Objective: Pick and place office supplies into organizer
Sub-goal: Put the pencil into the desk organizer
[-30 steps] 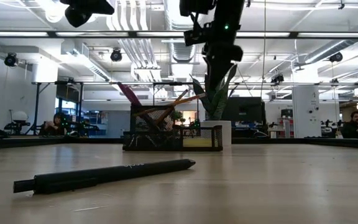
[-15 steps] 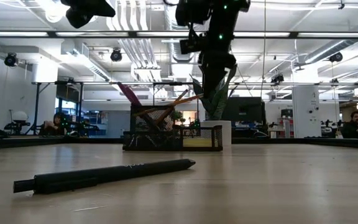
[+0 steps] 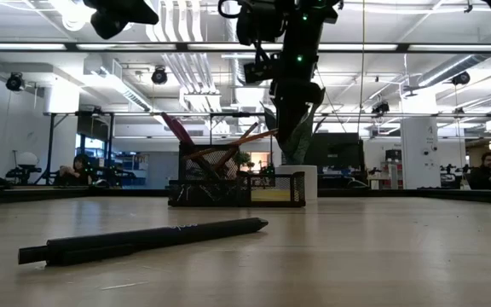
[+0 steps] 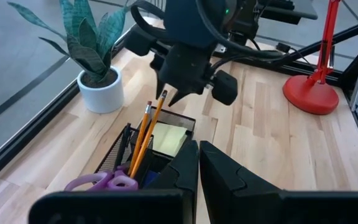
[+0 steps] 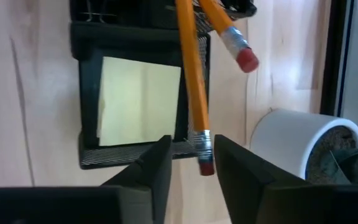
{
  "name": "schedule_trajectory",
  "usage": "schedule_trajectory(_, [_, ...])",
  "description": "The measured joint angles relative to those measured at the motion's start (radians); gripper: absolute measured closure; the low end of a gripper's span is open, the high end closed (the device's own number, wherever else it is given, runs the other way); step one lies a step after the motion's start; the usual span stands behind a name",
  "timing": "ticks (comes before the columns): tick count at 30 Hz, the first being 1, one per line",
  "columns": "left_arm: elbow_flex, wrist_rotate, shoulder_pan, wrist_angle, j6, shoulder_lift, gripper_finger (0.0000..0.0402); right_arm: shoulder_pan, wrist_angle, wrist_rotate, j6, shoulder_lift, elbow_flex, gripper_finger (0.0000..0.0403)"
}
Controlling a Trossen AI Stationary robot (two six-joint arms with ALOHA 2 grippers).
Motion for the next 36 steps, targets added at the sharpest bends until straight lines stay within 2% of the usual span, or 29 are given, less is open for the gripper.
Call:
schedule_trajectory(8, [0.000,0.000,0.000,0.002,0.000,0.014,0.0402,-0.001,0.005,0.002,0.000,0.000,0.000,0.0352])
schedule_trajectory(16, [0.000,0.000,0.001,0.006,0.000,0.015,0.0402,-0.001,0.020,0.003,0.000,-0.001,0.000,0.0362])
schedule_trajectory(20, [0.000,0.000,0.001,0.008,0.000,0.017,0.0402,0.001,0.012,0.021,-0.033,-0.015,0.000,0.0382])
schedule_trajectory(29, [0.000,0.000,0.000,0.040,0.000,0.018,0.0402,0.015,-0.082,0.128,-0.164,-0.052,0.001,0.0389])
schedule_trajectory(36, [0.000,0.000,0.000,0.042,0.000,0.019,0.0402,0.054,-0.086,0.341,-0.367,-0.053,0.005,0.0389])
